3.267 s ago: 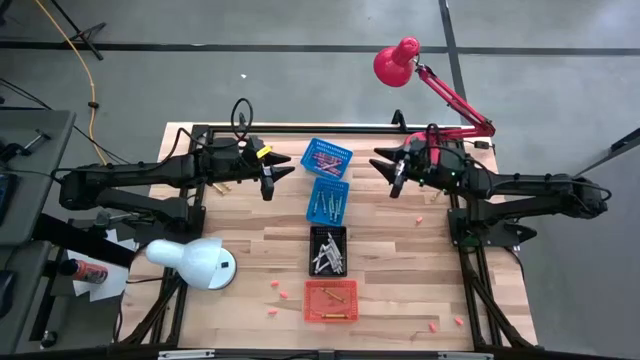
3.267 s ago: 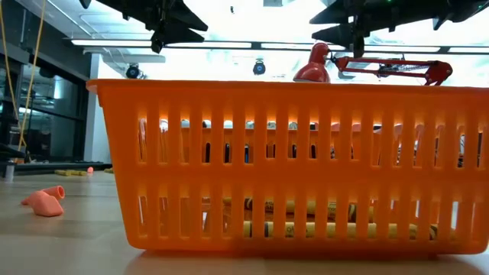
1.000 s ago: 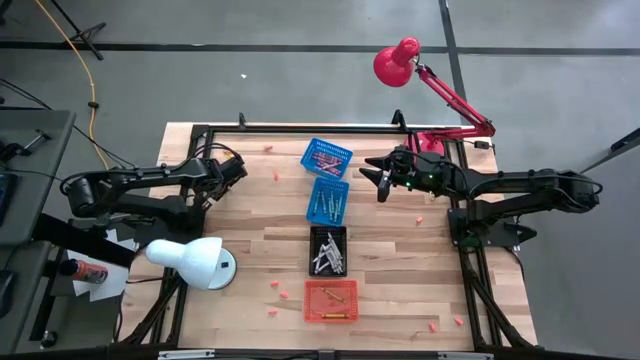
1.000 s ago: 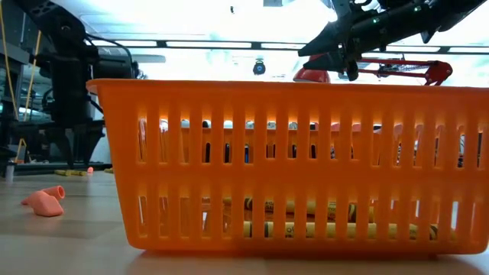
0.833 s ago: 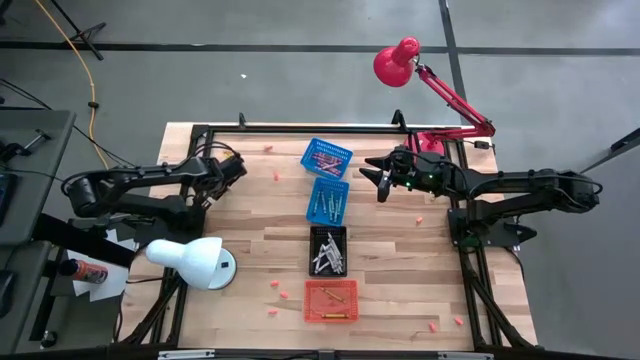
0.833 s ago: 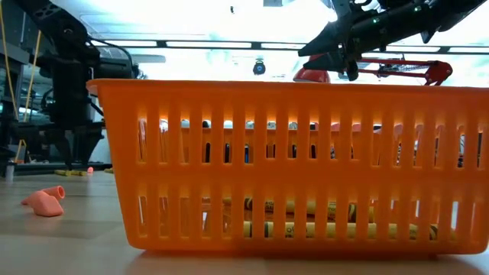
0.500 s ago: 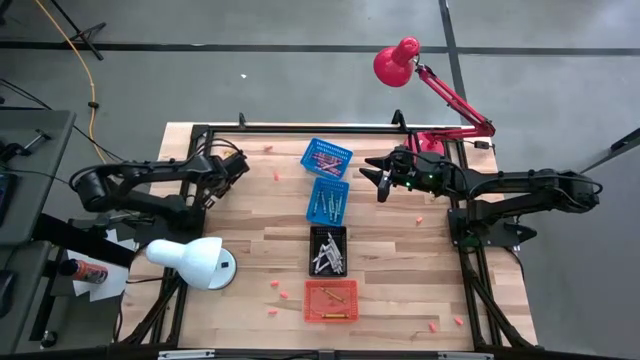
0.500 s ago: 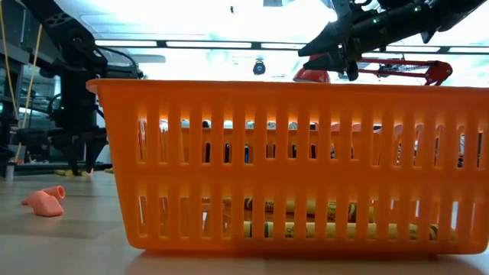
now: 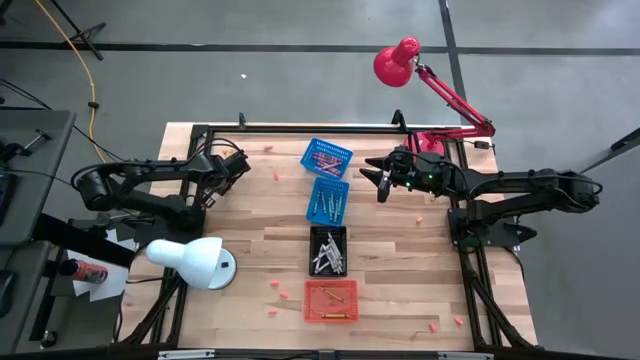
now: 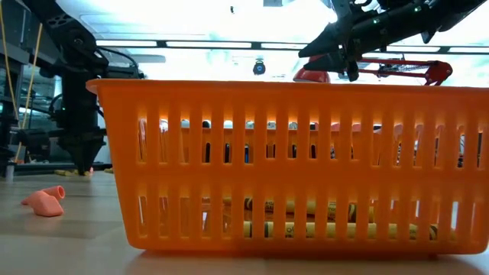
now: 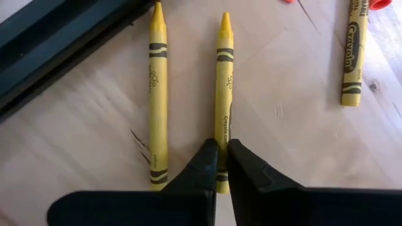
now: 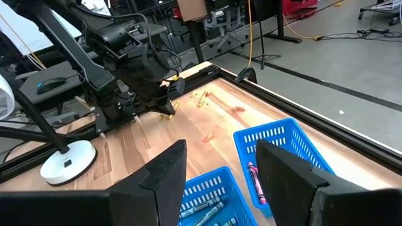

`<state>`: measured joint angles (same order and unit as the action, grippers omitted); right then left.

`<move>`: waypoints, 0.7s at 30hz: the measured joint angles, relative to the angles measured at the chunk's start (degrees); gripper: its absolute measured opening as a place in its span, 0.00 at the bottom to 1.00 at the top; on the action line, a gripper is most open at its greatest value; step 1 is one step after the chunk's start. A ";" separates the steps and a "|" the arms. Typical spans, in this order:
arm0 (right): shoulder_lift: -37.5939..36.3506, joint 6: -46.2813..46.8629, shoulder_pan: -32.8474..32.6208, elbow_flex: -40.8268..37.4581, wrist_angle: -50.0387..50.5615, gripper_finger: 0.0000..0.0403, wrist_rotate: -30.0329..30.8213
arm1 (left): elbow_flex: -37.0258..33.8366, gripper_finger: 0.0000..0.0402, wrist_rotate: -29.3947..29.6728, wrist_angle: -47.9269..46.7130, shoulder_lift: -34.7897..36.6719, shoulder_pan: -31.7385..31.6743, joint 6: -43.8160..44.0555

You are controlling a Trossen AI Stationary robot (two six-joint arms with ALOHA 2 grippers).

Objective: Sort crayons
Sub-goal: Put the yellow crayon into the orange bin

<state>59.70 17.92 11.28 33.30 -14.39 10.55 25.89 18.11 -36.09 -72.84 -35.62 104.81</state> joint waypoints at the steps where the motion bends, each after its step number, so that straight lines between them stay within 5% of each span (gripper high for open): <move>1: 0.00 0.02 -0.01 0.00 0.00 0.46 0.00 | 0.00 0.03 0.01 0.10 0.00 0.00 0.00; 8: 0.00 0.04 -0.01 0.00 0.00 0.46 -0.20 | -0.06 0.01 -0.77 1.06 2.35 1.18 -1.72; 15: 0.00 0.04 -0.01 0.00 0.02 0.46 -0.35 | 3.54 0.00 -2.80 5.32 7.63 9.31 -14.75; 21: 0.00 0.04 -0.01 0.00 -0.18 0.46 -0.49 | 4.17 0.00 -0.82 34.18 8.96 17.66 -31.42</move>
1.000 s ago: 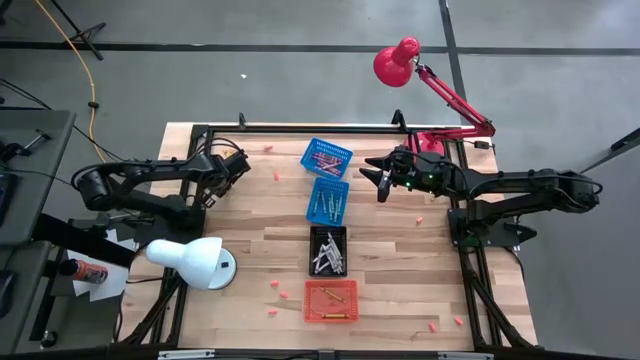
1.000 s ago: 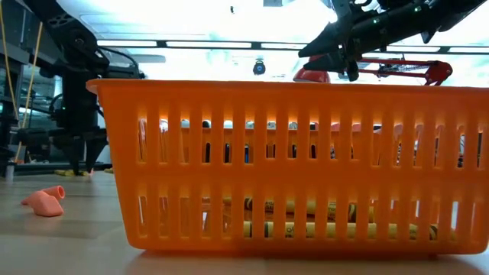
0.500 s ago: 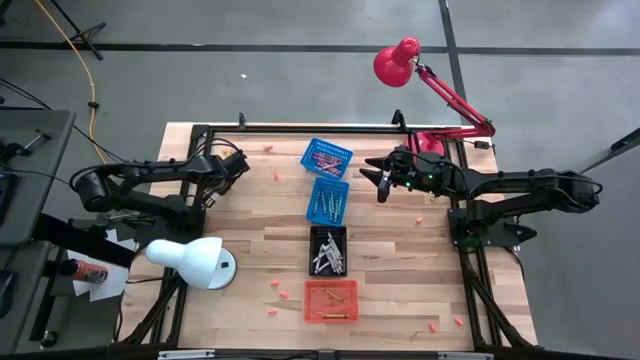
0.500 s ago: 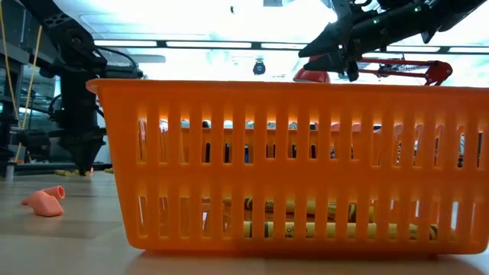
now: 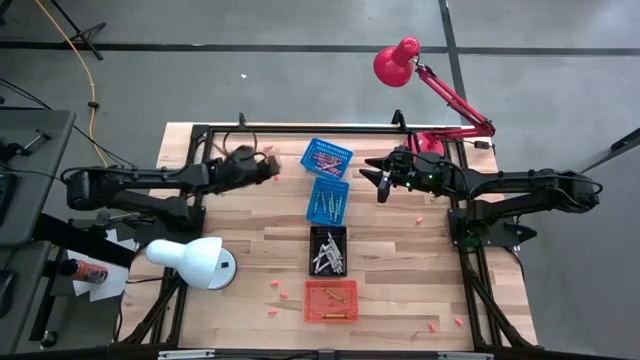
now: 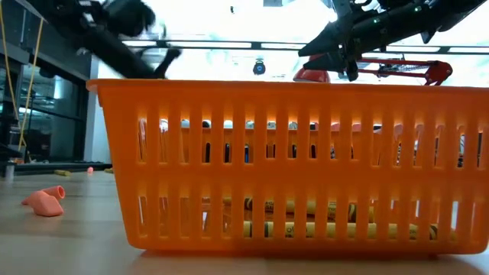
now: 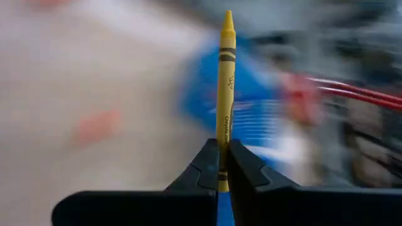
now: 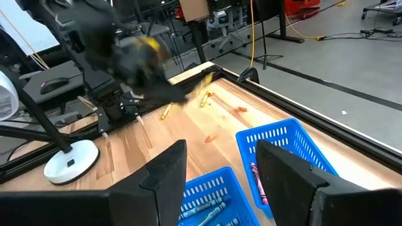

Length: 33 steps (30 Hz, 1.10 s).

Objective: Sort crayons
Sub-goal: Put the yellow crayon into the orange bin

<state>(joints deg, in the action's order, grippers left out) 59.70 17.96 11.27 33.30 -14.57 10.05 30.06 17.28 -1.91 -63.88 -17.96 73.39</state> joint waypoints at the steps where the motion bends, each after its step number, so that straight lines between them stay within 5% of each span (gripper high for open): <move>1: 0.00 0.00 0.00 0.00 -0.23 0.46 -0.01 | 0.00 0.00 0.11 6.89 0.04 1.02 -4.92; 6: 0.00 1.34 0.00 -0.02 -5.09 0.46 -1.69 | 0.07 0.00 -7.09 37.56 0.09 4.30 -33.36; 9: 0.00 2.91 0.00 -0.02 -11.54 0.46 -6.22 | 1.75 0.00 -13.22 46.59 0.14 5.26 -43.64; 13: 0.00 4.29 -0.02 -0.02 -19.08 0.46 -12.57 | 7.08 0.00 -17.59 40.42 0.11 6.26 -49.33; 18: 0.00 7.60 -0.03 -0.02 -20.32 0.46 -13.58 | 11.71 0.00 -18.37 26.71 0.07 7.00 -56.12; 24: 1.83 6.55 -1.29 2.73 -17.85 0.46 -14.20 | 12.00 0.00 -18.34 24.52 0.04 6.97 -59.26; 33: 14.48 -3.84 -1.80 17.18 -12.34 0.46 -13.56 | 12.00 0.00 -18.04 25.12 -3.80 7.74 -63.66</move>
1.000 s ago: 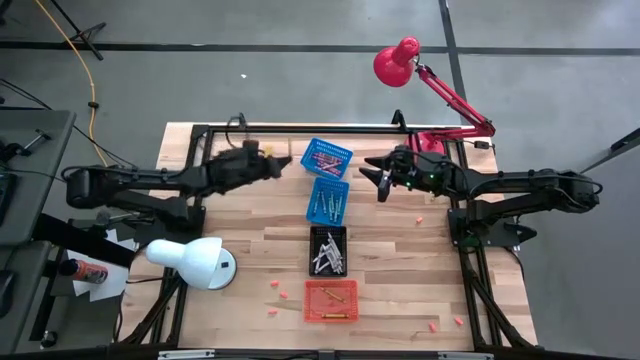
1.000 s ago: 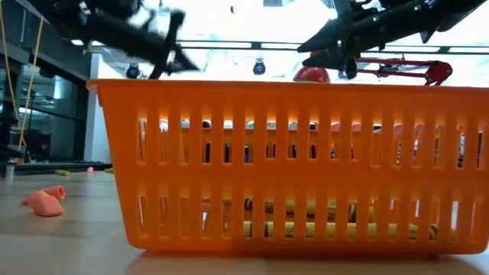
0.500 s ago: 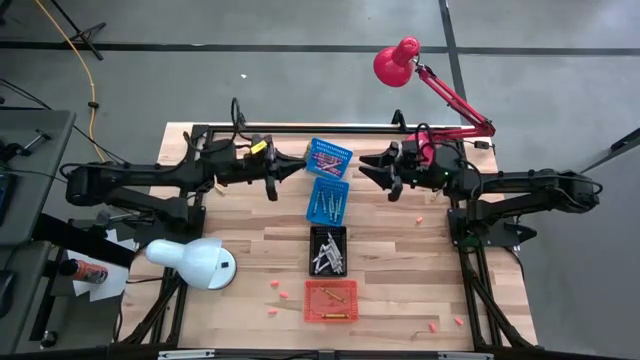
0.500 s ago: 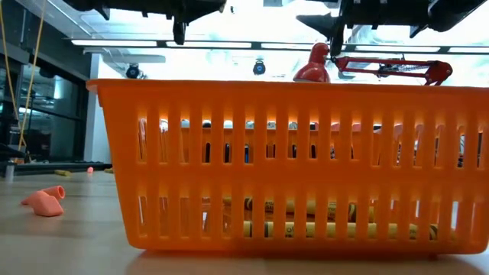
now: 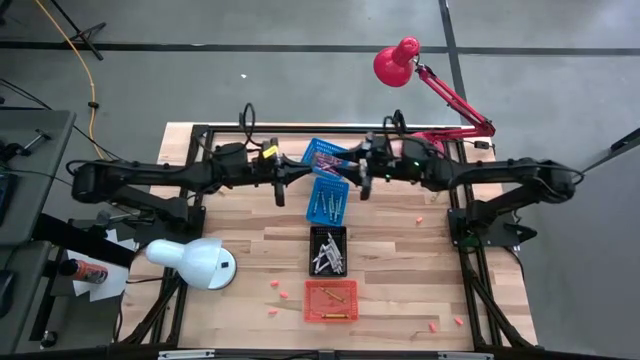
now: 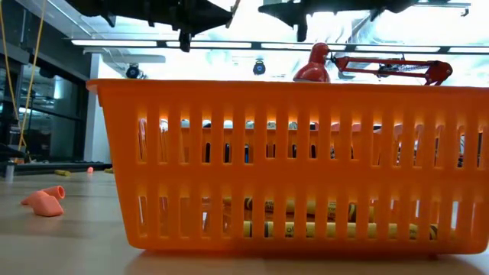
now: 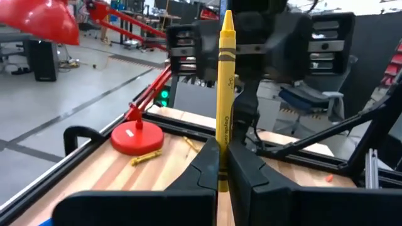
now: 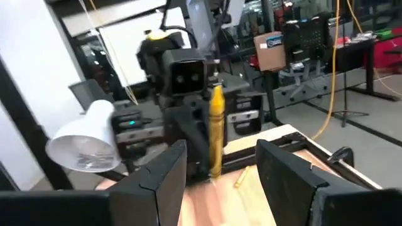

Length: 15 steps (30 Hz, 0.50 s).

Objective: Sort crayons
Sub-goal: Put the yellow crayon into the orange bin

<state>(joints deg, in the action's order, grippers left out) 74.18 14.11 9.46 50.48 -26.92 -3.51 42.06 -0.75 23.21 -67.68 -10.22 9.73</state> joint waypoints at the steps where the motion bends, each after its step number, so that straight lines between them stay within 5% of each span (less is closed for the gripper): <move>1: 1.03 -0.13 0.30 1.53 1.38 0.46 0.00 | 0.01 0.00 0.02 0.79 -0.47 0.18 -0.04; 6: 5.29 -2.04 1.21 8.26 9.80 0.46 -4.02 | 0.04 0.00 0.23 1.11 -1.24 0.28 -0.09; 15: 10.80 -2.62 1.19 14.45 10.26 0.43 -6.42 | 0.03 0.00 0.39 2.11 -1.27 0.27 -2.05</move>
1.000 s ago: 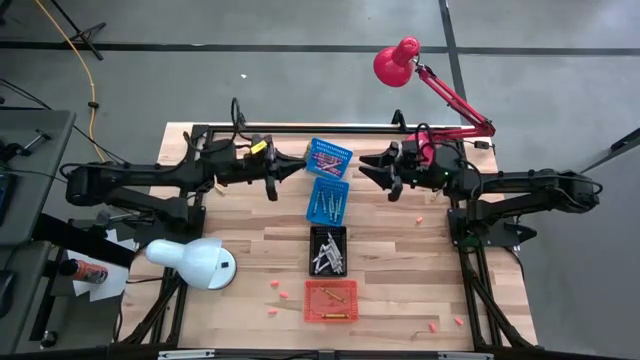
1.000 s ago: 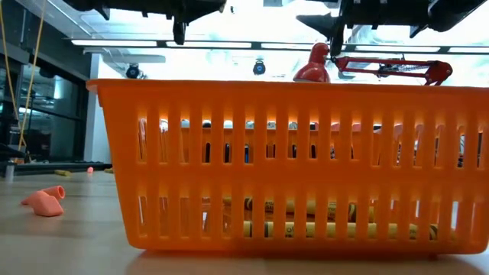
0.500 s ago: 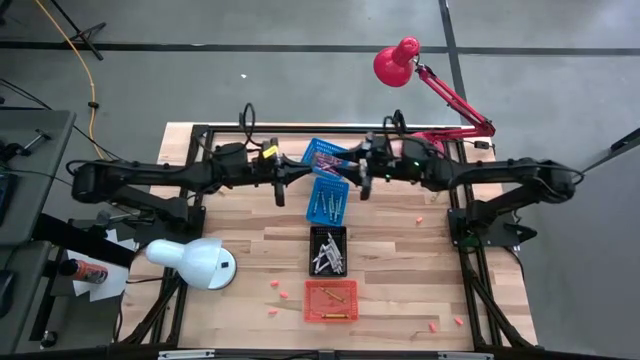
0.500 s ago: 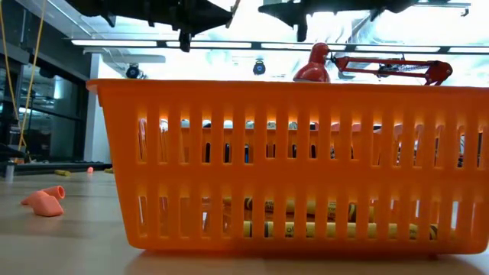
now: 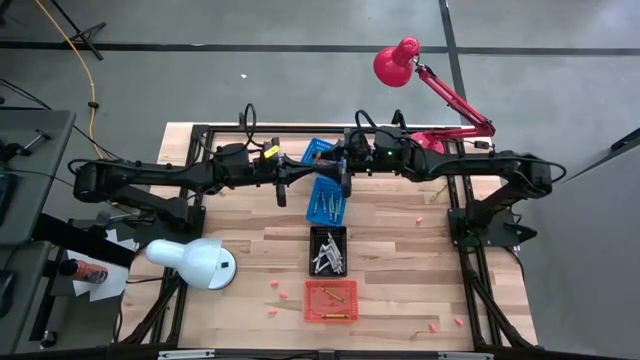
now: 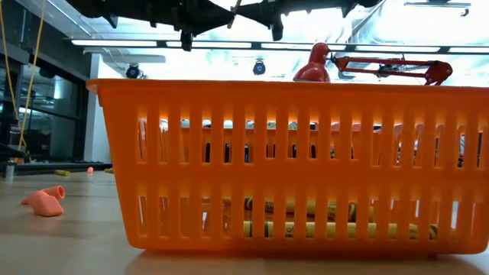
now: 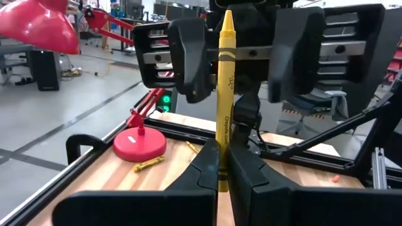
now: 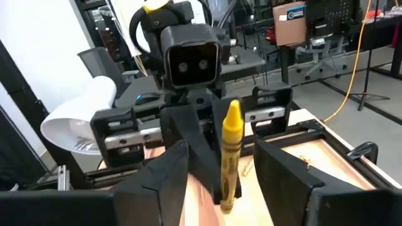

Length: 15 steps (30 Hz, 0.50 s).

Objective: Sort crayons
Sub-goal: Put the yellow crayon into the orange bin

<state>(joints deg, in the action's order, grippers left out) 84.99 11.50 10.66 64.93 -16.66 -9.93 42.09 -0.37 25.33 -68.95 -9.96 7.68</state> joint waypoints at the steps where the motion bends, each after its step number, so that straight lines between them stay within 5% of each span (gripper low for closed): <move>1: 0.09 0.01 0.02 0.04 -0.38 0.42 0.02 | 0.00 0.00 0.10 0.00 0.00 0.00 -0.24; 10: 0.11 0.21 0.19 0.06 0.21 0.06 0.48 | -0.01 0.00 0.85 0.26 0.02 -0.11 -0.42; 15: 0.11 0.29 0.50 0.06 0.46 0.04 0.24 | 0.01 0.03 0.92 0.07 0.04 -0.13 -0.84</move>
<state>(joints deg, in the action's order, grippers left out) 85.09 11.79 11.15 64.99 -16.19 -9.69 42.11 0.55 25.40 -68.90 -10.09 6.84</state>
